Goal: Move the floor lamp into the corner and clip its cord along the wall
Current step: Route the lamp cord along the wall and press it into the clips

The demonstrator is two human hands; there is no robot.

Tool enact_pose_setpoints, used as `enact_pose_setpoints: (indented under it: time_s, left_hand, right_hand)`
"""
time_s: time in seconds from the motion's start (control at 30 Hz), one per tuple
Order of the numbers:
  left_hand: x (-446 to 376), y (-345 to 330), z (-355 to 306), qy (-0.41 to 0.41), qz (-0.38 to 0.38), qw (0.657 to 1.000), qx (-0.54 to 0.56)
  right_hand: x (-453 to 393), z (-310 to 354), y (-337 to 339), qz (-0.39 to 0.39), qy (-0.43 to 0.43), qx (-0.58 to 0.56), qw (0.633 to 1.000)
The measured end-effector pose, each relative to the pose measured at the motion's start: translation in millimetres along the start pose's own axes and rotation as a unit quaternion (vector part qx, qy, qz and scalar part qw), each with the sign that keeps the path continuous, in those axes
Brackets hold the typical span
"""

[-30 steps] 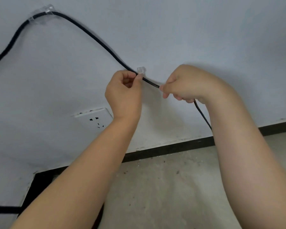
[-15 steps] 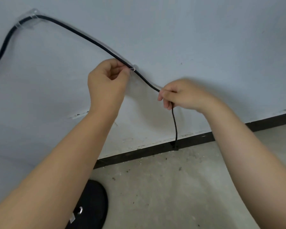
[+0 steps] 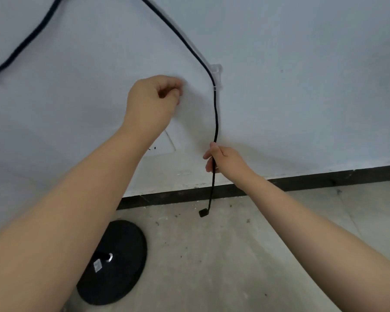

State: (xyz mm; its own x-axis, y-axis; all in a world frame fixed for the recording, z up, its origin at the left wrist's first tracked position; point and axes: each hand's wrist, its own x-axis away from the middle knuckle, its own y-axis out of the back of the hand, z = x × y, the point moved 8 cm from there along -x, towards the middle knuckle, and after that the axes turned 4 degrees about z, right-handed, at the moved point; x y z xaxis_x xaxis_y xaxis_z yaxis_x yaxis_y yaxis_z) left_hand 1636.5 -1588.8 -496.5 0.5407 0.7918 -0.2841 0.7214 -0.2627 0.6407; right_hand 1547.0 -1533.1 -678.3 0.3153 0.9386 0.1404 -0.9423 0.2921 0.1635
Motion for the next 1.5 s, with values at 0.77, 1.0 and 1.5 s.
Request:
enact_pose_setpoints:
  time_s: [0.77, 1.0, 1.5]
  left_hand:
    - [136.9, -94.1, 212.1, 0.184, 0.076, 0.978, 0.069]
    - [130.3, -77.1, 234.0, 0.152, 0.095, 0.982, -0.065]
    - [104.7, -74.5, 238.5, 0.195, 0.005, 0.974, -0.112]
  right_hand:
    - [-1.5, -33.5, -44.8, -0.002, -0.095, -0.120, 0.988]
    - [-18.6, -47.7, -53.6, -0.083, -0.080, -0.059, 0.992]
    - [-35.4, -68.1, -61.5, -0.155, -0.095, -0.038, 0.983]
